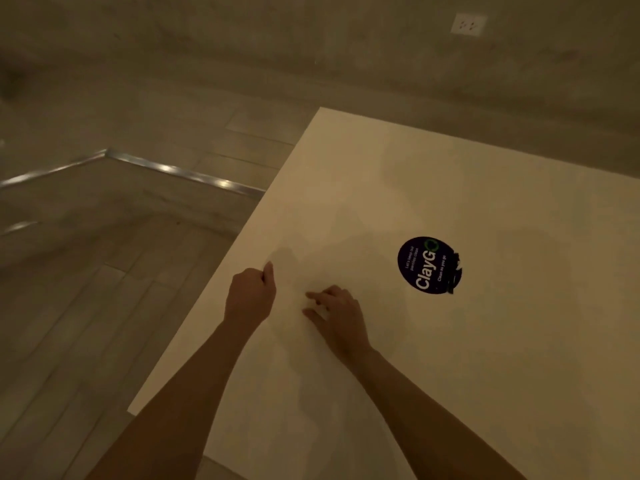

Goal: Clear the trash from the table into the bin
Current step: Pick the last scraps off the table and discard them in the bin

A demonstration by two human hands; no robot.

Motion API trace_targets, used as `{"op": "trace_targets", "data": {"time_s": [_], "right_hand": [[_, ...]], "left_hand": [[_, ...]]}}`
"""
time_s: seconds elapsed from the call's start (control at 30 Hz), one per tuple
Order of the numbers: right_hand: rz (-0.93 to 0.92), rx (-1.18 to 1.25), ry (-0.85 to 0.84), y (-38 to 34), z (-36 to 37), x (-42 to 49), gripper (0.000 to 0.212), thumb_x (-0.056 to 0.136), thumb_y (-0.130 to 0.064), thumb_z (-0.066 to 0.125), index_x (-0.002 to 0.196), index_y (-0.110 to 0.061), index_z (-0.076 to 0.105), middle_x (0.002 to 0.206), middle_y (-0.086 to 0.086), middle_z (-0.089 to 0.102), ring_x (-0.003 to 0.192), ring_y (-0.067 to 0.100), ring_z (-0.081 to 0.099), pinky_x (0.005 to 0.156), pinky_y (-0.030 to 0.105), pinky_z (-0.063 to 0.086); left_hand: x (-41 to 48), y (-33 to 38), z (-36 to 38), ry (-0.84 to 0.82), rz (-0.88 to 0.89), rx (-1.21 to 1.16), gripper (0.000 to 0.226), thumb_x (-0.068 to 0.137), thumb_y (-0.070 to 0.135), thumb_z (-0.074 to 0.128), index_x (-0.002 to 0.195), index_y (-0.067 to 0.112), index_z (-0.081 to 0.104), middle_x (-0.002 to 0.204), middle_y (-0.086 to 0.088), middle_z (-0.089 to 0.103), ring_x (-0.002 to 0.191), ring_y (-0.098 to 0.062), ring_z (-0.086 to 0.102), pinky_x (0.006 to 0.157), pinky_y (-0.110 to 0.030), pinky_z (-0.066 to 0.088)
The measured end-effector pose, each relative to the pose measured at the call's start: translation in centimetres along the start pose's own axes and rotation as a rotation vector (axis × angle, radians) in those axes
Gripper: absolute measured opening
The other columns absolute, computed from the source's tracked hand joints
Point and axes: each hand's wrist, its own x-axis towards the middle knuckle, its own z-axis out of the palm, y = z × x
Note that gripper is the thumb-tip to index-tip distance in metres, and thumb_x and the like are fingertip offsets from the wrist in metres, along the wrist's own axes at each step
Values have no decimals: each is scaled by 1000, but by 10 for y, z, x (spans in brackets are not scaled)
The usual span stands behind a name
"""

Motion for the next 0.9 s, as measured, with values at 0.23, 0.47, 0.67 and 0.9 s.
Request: {"op": "trace_targets", "data": {"time_s": [0.23, 0.47, 0.67, 0.9], "right_hand": [[40, -53, 77, 0, 17, 15, 24, 83, -46, 63, 103, -37, 71, 99, -3, 62, 96, 20, 53, 83, 36, 30], [32, -74, 173, -9, 26, 19, 12, 79, -44, 67, 86, -37, 75, 87, -7, 61, 83, 19, 52, 74, 35, 30], [4, -53, 116, -18, 29, 24, 13, 87, -23, 62, 88, -15, 71, 90, 3, 62, 89, 25, 56, 79, 36, 39], [30, 124, 162, -36, -19, -1, 13, 89, -23, 61, 91, -14, 70, 90, 4, 59, 82, 16, 55, 78, 35, 49]], "left_hand": [[4, -22, 9, -33, -54, -28, 60, 100, 31, 31, 68, -9, 62, 74, -30, 65, 76, -41, 62, 68, -42, 46], [6, -28, 14, -44, -54, -92, 56, 100, 33, 32, 59, 1, 53, 73, -27, 65, 75, -39, 60, 63, -39, 41], [14, -30, 5, -69, -22, -120, 60, 100, 32, 34, 44, 11, 36, 53, -17, 54, 55, -26, 47, 56, -33, 34], [16, 13, 7, -325, 125, -193, 57, 99, 30, 38, 63, -4, 67, 69, -23, 68, 69, -32, 64, 69, -34, 47]]}}
